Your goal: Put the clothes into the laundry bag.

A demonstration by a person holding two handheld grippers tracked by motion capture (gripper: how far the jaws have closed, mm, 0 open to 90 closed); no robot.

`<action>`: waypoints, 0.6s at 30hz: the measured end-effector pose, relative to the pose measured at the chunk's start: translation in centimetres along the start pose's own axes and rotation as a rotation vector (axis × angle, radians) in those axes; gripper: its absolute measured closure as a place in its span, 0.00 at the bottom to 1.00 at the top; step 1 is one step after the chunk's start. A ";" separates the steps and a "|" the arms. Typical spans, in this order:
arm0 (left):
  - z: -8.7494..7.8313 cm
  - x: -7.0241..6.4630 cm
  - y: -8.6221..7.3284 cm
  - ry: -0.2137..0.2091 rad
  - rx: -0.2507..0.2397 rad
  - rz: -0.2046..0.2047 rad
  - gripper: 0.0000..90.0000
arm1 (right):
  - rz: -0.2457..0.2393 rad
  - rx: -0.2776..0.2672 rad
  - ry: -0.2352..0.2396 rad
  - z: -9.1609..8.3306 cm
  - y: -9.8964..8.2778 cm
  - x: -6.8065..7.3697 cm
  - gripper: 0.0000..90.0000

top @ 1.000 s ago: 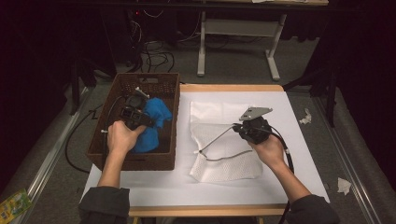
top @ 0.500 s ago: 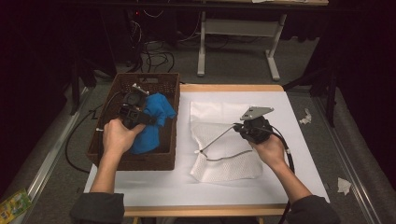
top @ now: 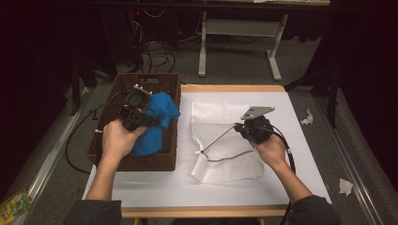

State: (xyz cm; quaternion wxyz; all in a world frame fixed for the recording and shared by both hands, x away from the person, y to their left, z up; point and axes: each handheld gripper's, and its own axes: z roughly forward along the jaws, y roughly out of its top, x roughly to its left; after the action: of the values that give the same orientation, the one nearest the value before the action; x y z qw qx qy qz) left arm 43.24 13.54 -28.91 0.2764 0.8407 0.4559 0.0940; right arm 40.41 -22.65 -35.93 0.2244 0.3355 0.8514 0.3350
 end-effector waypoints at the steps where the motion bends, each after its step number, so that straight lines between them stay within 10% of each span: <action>1: 0.0 -0.2 0.0 0.000 -0.002 0.008 0.75 | 0.003 0.004 0.003 0.0 0.0 0.0 0.99; 18: -0.6 -3.8 0.8 -0.033 -0.021 0.105 0.75 | 0.024 0.001 0.004 0.5 0.0 -0.5 0.99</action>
State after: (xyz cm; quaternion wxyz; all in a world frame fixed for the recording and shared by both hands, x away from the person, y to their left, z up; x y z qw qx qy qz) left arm 41.41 10.29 -27.63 0.2875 0.8620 0.4055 0.0993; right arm 41.00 -22.81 -36.19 0.2186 0.3451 0.8478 0.3381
